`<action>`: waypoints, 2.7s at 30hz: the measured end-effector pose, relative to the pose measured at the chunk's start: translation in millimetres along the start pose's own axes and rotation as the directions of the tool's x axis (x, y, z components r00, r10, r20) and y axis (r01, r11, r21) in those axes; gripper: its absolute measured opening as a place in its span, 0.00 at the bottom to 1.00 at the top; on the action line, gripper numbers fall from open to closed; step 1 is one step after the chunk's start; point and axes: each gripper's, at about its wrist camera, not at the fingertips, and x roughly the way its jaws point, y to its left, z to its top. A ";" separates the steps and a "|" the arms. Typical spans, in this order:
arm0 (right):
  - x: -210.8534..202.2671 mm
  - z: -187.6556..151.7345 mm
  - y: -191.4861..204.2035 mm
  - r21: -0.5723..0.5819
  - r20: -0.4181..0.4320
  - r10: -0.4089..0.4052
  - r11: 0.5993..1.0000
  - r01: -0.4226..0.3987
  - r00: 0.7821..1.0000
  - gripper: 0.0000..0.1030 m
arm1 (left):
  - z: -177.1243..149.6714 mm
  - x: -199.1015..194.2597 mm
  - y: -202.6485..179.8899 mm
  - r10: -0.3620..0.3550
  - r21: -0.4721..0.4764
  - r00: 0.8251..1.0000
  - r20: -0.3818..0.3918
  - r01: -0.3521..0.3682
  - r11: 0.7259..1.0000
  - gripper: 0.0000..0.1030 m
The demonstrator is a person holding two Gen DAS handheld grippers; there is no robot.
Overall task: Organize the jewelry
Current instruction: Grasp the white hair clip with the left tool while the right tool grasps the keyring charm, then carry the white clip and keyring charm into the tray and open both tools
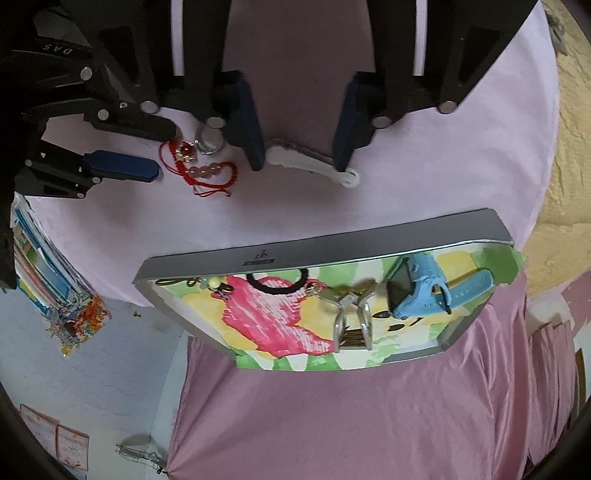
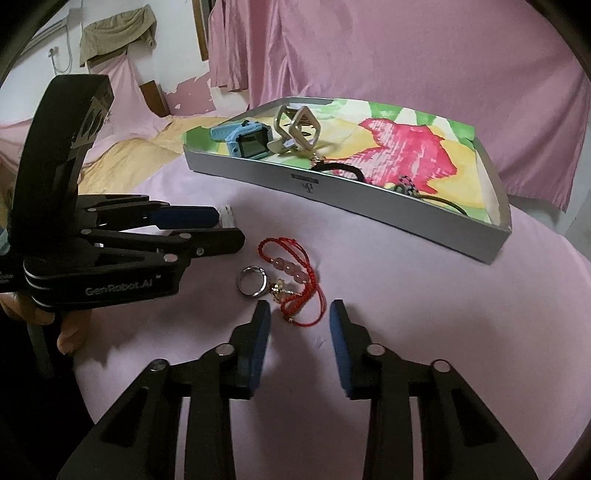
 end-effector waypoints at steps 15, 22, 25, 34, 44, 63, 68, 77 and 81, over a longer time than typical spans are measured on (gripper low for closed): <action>8.8 14.1 12.4 -0.040 0.001 0.010 0.999 -0.009 1.000 0.27 | 1.9 0.2 22.9 -0.042 -0.050 0.999 0.008 0.042 0.998 0.16; 9.1 15.3 12.7 -0.054 -0.001 0.007 0.999 -0.007 1.000 0.18 | 2.1 0.4 26.8 -0.043 -0.062 0.999 0.010 0.043 0.997 0.16; 8.1 13.7 15.3 -0.067 -0.003 0.006 0.998 -0.007 1.000 0.18 | 1.7 0.1 27.0 -0.047 -0.065 0.999 0.010 0.048 0.997 0.16; 9.7 15.3 19.2 -0.100 -0.001 -0.010 0.995 0.009 1.000 0.10 | -0.3 -2.3 25.3 -0.058 -0.063 0.998 0.012 0.058 0.996 0.16; 4.8 11.4 15.8 -0.060 0.025 0.018 0.998 -0.016 1.000 0.10 | -2.9 -8.5 18.2 -0.051 -0.041 0.998 0.037 0.053 0.998 0.05; -3.3 5.7 7.0 0.003 0.082 0.033 0.999 -0.033 0.996 0.10 | -15.4 -9.8 18.4 -0.082 -0.050 0.996 0.042 0.084 0.995 0.02; -7.5 5.3 1.3 0.035 0.107 0.039 0.998 -0.043 0.994 0.10 | -18.3 -19.1 19.6 -0.099 -0.058 0.990 0.095 0.105 0.993 0.02; -20.1 22.4 -15.1 0.080 0.200 0.013 0.996 -0.030 0.980 0.10 | 4.1 -41.4 20.5 -0.089 -0.079 0.970 0.226 0.110 0.991 0.02; -23.5 37.8 -28.5 0.100 0.242 -0.021 0.995 -0.003 0.970 0.10 | 26.2 -36.7 16.6 -0.083 -0.062 0.966 0.246 0.101 0.993 0.02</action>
